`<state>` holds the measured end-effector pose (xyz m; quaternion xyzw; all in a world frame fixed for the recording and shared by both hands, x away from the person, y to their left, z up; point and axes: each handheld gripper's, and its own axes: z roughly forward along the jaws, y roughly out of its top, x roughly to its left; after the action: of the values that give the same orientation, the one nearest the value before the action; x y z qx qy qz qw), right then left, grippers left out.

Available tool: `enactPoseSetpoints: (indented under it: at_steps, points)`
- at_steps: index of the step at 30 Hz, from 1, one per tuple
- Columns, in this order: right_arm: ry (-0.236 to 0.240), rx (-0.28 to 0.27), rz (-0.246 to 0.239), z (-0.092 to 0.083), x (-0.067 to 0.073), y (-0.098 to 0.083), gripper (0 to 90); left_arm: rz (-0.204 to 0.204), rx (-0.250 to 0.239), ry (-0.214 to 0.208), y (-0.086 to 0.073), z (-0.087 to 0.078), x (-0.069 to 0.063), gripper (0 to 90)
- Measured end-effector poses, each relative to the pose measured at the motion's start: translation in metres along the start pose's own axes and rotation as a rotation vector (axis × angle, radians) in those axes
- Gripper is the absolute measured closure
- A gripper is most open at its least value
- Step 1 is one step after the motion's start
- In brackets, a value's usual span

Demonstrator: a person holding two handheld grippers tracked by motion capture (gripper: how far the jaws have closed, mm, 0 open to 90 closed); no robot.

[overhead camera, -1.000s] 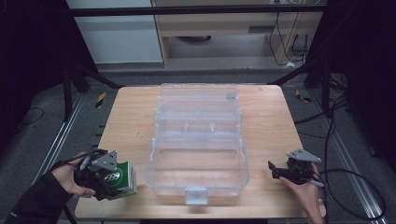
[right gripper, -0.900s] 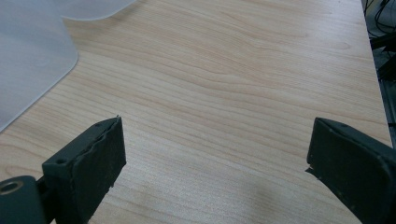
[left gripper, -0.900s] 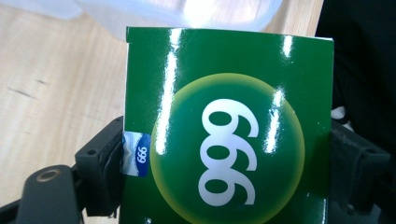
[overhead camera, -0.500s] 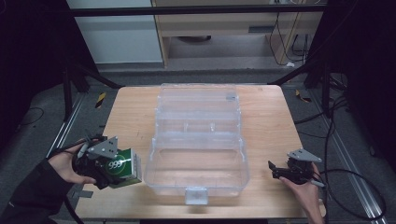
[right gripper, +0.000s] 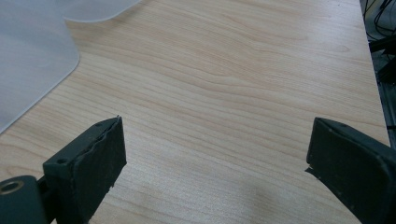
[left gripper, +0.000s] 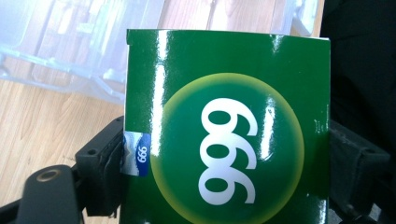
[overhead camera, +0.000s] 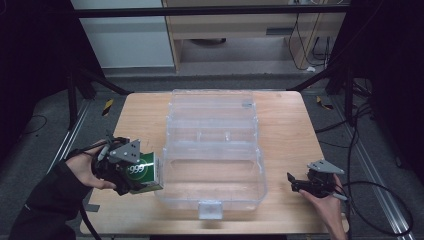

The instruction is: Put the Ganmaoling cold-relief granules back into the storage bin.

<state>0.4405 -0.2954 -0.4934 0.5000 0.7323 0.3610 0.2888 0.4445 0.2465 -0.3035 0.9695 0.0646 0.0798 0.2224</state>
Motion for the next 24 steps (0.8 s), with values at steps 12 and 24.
enactPoseSetpoints:
  at_steps: [12, 24]
  points:
    - [0.004, 0.004, 0.002, 0.0, 0.001, 0.0, 5.1, 0.04, 0.007, -0.017, 0.022, 0.007, 0.005, 14.8]
    - [0.005, 0.003, 0.003, 0.0, 0.0, 0.0, 5.0, 0.056, 0.01, -0.027, 0.036, 0.02, 0.007, 14.9]
